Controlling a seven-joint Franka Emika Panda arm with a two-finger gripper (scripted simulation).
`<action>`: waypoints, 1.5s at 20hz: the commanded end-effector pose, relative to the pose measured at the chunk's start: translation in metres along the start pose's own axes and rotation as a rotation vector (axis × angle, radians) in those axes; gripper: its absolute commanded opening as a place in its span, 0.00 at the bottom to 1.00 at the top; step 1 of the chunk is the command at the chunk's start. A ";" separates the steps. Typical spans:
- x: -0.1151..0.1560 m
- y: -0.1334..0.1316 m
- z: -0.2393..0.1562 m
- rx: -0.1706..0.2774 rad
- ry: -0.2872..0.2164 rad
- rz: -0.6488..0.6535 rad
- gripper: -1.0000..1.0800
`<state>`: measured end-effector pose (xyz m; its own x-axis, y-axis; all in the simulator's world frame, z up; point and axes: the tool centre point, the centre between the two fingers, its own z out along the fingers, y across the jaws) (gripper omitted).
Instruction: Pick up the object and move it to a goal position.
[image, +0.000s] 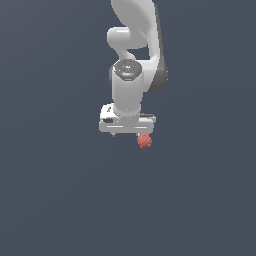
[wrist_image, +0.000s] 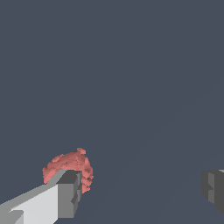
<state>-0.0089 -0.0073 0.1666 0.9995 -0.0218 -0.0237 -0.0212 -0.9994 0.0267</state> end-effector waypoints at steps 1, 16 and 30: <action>0.000 0.000 0.000 0.000 0.000 0.000 0.96; -0.006 -0.002 0.010 0.014 -0.032 0.005 0.96; -0.041 -0.065 0.056 0.017 0.008 -0.231 0.96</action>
<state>-0.0442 0.0484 0.1161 0.9842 0.1753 -0.0249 0.1754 -0.9845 0.0054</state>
